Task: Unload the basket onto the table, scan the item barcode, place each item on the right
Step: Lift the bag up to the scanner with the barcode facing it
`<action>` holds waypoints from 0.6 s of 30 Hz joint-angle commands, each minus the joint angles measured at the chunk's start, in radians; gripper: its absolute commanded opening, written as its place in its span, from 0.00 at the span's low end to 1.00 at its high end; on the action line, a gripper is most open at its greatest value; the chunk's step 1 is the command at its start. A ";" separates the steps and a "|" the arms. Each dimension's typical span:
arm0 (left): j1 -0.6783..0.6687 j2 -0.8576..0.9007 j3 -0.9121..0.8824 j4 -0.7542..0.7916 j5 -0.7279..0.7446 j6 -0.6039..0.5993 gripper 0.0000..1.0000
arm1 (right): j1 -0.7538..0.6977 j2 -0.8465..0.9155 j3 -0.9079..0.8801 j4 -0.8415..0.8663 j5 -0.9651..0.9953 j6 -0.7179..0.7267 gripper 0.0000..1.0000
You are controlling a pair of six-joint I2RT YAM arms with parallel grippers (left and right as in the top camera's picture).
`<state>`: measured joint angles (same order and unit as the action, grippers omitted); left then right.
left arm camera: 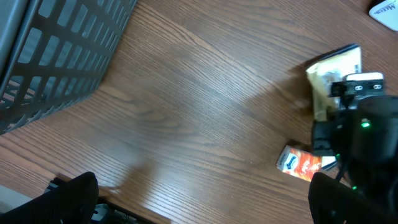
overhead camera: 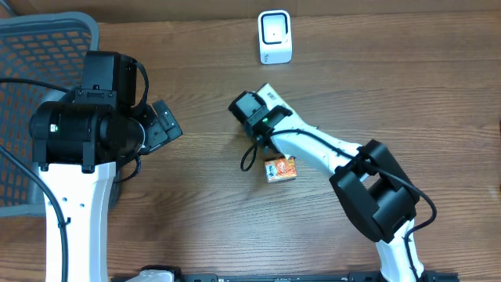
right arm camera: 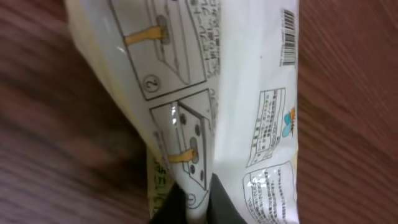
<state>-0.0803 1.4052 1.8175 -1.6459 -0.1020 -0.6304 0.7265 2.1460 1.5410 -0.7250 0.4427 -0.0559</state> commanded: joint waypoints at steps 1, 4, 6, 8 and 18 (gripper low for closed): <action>0.005 0.001 -0.004 0.001 -0.013 -0.021 0.99 | -0.029 0.011 -0.010 -0.010 -0.019 0.103 0.04; 0.005 0.001 -0.004 0.001 -0.013 -0.021 1.00 | -0.040 0.010 0.024 -0.019 -0.071 0.143 0.04; 0.005 0.001 -0.004 0.001 -0.013 -0.020 0.99 | -0.049 0.010 0.073 -0.042 -0.122 0.152 0.04; 0.005 0.001 -0.004 0.001 -0.013 -0.021 1.00 | -0.061 0.010 0.147 -0.072 -0.166 0.183 0.04; 0.005 0.001 -0.004 0.001 -0.013 -0.021 1.00 | -0.251 0.009 0.513 -0.054 -0.806 0.239 0.04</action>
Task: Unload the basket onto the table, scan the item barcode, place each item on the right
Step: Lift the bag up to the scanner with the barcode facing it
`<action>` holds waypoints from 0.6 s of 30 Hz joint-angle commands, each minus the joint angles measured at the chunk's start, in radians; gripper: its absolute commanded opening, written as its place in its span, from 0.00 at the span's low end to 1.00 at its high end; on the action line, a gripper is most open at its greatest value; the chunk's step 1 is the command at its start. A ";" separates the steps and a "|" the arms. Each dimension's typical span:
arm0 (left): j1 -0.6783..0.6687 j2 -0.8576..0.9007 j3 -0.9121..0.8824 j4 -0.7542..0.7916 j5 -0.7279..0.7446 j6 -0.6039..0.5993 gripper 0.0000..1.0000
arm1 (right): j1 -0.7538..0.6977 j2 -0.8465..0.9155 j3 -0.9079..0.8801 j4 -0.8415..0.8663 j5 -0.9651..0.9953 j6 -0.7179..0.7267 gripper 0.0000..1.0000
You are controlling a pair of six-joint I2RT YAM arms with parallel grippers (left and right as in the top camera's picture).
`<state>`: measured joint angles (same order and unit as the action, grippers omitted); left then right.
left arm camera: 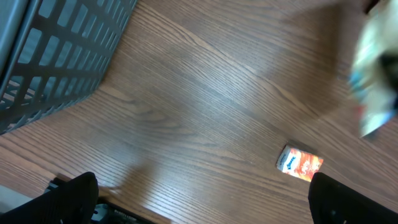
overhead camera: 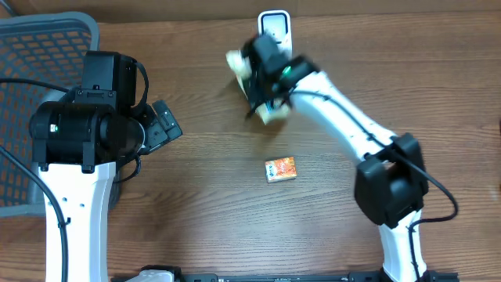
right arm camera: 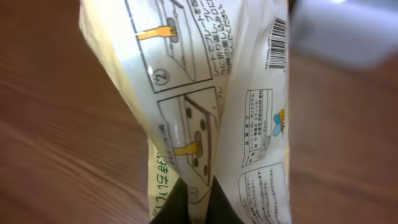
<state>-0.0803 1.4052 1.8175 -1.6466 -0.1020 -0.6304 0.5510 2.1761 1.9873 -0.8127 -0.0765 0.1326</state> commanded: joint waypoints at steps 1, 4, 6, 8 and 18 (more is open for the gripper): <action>0.005 0.001 -0.004 0.002 -0.013 -0.021 0.99 | -0.103 -0.021 0.069 0.080 -0.375 0.077 0.04; 0.005 0.001 -0.004 0.002 -0.013 -0.021 1.00 | -0.186 -0.014 0.064 0.237 -0.571 0.222 0.04; 0.005 0.001 -0.004 0.002 -0.013 -0.021 1.00 | -0.225 -0.005 0.061 0.332 -0.636 0.317 0.04; 0.005 0.001 -0.004 0.002 -0.013 -0.021 1.00 | -0.260 0.017 0.061 0.442 -0.695 0.420 0.04; 0.005 0.001 -0.004 0.002 -0.013 -0.021 0.99 | -0.282 0.102 0.061 0.383 -0.821 0.570 0.04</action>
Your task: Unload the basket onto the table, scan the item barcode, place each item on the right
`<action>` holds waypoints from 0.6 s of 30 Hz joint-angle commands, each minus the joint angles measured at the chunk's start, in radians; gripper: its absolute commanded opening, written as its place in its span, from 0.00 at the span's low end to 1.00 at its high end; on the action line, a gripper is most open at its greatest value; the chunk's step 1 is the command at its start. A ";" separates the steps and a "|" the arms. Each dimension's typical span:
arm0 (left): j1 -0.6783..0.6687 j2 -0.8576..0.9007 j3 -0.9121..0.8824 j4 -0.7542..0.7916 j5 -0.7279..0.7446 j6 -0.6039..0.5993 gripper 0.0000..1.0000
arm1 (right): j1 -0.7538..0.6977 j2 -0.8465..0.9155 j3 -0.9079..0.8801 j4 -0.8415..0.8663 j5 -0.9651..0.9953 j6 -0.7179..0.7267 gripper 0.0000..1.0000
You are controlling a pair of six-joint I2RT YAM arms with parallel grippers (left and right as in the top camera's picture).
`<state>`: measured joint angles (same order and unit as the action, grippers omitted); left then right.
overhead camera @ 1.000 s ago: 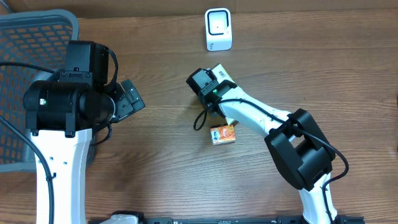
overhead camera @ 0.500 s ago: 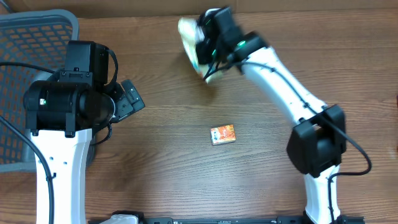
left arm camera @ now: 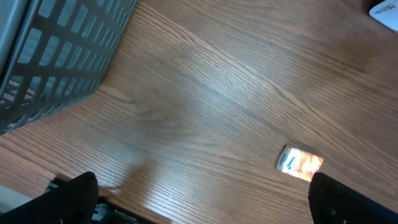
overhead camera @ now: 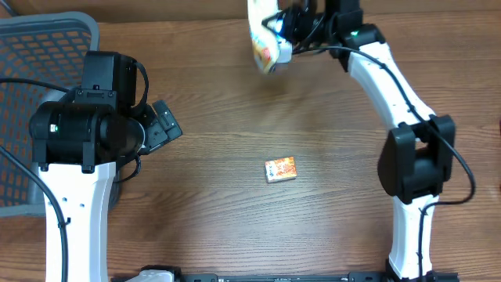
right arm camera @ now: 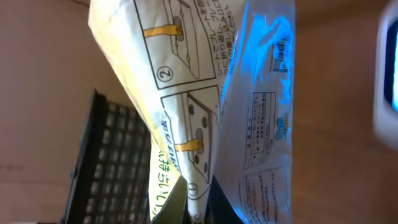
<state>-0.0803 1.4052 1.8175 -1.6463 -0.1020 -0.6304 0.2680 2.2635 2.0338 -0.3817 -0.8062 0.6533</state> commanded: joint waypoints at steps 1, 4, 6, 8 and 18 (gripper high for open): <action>0.005 0.001 -0.004 0.001 -0.013 -0.021 1.00 | -0.002 0.014 0.015 -0.073 -0.107 0.050 0.04; 0.005 0.001 -0.004 0.001 -0.013 -0.021 0.99 | -0.020 0.002 0.015 -0.198 -0.170 0.028 0.04; 0.005 0.001 -0.004 0.001 -0.013 -0.021 1.00 | -0.030 -0.008 0.015 -0.335 -0.172 -0.030 0.04; 0.005 0.001 -0.004 0.001 -0.013 -0.021 1.00 | -0.041 -0.012 0.015 -0.499 -0.167 -0.129 0.04; 0.005 0.001 -0.004 0.001 -0.013 -0.021 1.00 | -0.075 -0.011 -0.062 -0.843 0.185 -0.282 0.04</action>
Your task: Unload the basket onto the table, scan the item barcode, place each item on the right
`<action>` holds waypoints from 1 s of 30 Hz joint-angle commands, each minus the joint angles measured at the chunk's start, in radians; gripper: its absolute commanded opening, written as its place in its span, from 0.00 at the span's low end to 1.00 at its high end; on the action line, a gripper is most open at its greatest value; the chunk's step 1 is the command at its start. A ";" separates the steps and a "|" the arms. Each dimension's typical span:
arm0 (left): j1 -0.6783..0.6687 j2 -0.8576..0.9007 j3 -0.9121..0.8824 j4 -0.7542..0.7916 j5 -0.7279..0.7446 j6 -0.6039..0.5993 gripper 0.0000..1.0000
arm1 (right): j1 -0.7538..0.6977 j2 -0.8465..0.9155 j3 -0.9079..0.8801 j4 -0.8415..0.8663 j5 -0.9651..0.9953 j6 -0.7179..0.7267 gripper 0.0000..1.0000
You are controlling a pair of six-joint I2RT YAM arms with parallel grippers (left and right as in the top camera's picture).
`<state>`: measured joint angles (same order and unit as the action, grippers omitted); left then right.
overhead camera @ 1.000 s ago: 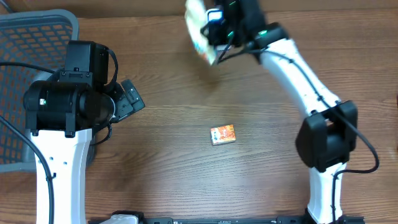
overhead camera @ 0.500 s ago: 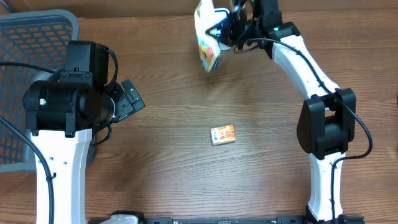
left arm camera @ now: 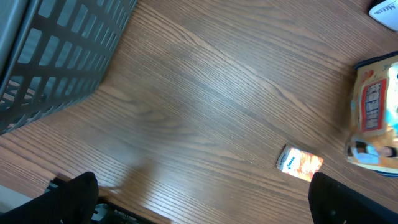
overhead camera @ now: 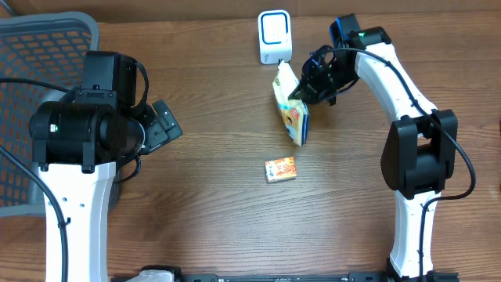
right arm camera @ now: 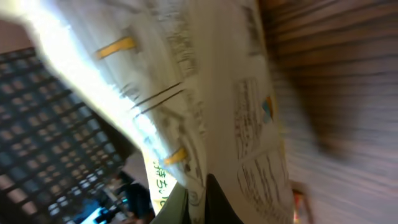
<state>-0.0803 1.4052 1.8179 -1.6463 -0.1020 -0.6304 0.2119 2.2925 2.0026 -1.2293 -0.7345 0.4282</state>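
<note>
The white scanner (overhead camera: pixel 275 37) stands at the table's far edge, its blue face lit. Just in front of it and slightly right, my right gripper (overhead camera: pixel 304 92) is shut on a white and yellow snack packet (overhead camera: pixel 290 106). The right wrist view is filled by that packet (right arm camera: pixel 205 106), blurred, pinched between the dark fingers (right arm camera: pixel 214 205); its printed back shows, but no barcode can be made out. The packet (left arm camera: pixel 373 112) also appears at the right edge of the left wrist view. My left gripper (left arm camera: pixel 205 196) is open over bare wood, far left of all this.
A small orange box (overhead camera: pixel 280 169) lies on the wood in front of the packet, also seen as the box (left arm camera: pixel 300 163) in the left wrist view. A dark mesh basket (overhead camera: pixel 39 47) fills the far left corner.
The right gripper, still shut on the packet, has moved from high beside the scanner to lower, in front of it and slightly right. The blue light is gone from the packet. Left arm unchanged.
The right gripper first held the packet low, beside the orange box. Then it held it near the scanner, then high at the scanner with blue light on the barcode side. Now the packet hangs in front of the scanner. The left arm stayed still.
</note>
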 commanded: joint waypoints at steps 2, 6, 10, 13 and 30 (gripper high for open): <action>0.005 0.001 -0.004 0.001 -0.013 -0.021 1.00 | -0.037 -0.040 -0.043 0.008 0.176 -0.062 0.04; 0.005 0.001 -0.004 0.001 -0.013 -0.021 1.00 | -0.083 -0.040 -0.046 -0.016 0.375 -0.063 0.16; 0.005 0.001 -0.004 0.001 -0.013 -0.021 1.00 | -0.140 -0.041 -0.045 -0.050 0.493 -0.109 0.38; 0.005 0.001 -0.004 0.001 -0.013 -0.021 1.00 | -0.175 -0.041 -0.042 -0.074 0.534 -0.150 0.50; 0.005 0.001 -0.004 0.001 -0.013 -0.021 0.99 | -0.110 -0.047 0.078 -0.197 0.521 -0.489 0.60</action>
<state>-0.0803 1.4052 1.8179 -1.6459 -0.1020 -0.6304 0.0410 2.2822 2.0590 -1.4399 -0.2810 0.0147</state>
